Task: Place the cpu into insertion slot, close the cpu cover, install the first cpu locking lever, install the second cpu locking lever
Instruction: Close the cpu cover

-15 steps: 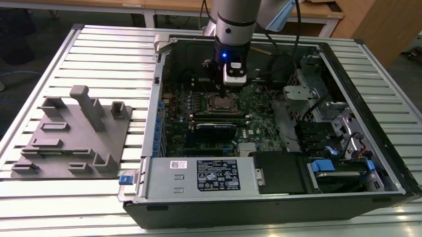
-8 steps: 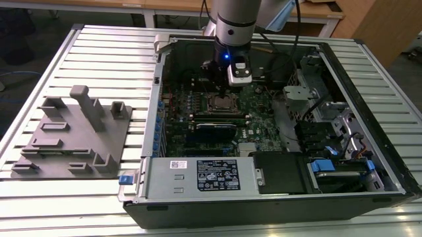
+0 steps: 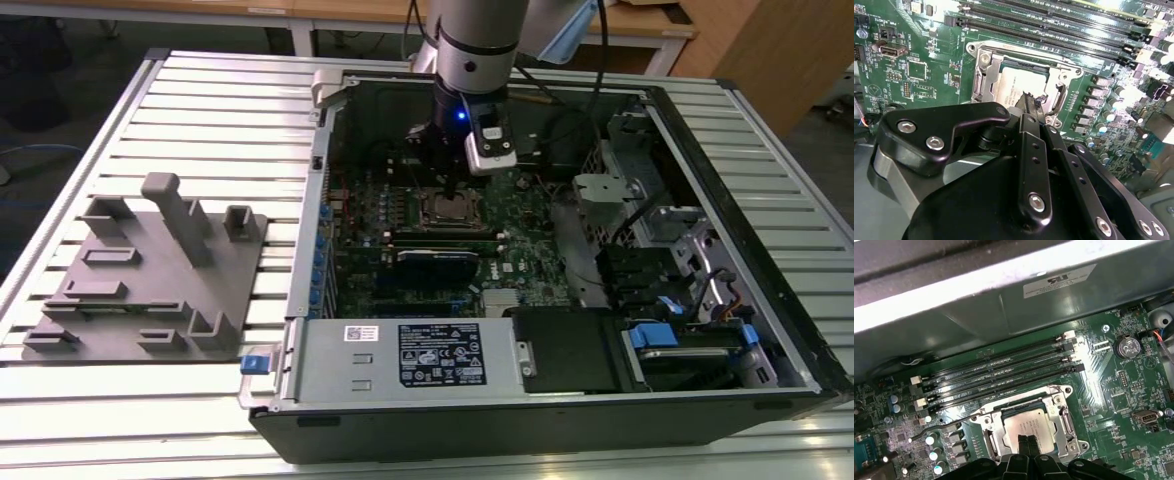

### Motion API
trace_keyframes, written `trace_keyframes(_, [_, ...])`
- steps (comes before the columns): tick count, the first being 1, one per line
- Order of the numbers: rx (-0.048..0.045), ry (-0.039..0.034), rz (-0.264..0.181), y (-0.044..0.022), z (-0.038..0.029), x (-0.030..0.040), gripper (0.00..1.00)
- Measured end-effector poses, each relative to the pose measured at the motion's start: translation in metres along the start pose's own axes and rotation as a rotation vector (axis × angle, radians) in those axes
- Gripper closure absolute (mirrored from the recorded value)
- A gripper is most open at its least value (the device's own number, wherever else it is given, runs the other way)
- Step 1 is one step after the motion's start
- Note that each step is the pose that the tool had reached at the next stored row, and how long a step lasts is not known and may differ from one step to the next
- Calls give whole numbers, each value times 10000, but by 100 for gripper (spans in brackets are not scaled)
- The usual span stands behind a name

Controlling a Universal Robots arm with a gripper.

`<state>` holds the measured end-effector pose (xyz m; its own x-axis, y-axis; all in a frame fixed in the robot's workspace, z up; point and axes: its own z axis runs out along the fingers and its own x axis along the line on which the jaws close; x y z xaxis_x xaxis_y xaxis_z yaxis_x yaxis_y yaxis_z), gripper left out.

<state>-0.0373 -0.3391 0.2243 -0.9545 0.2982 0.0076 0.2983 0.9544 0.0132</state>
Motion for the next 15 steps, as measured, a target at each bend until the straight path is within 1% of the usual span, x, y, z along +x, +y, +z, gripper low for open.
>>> trace_keyframes(4, [0,0,-3,0,0,0,90])
trace_keyframes(6, [0,0,-90,0,1,0,90])
trace_keyframes(8, [-1,4,-324,0,3,0,90])
trace_keyframes(14, [4,15,-1277,0,12,0,90])
trace_keyframes(15, [6,16,-1380,0,12,0,90])
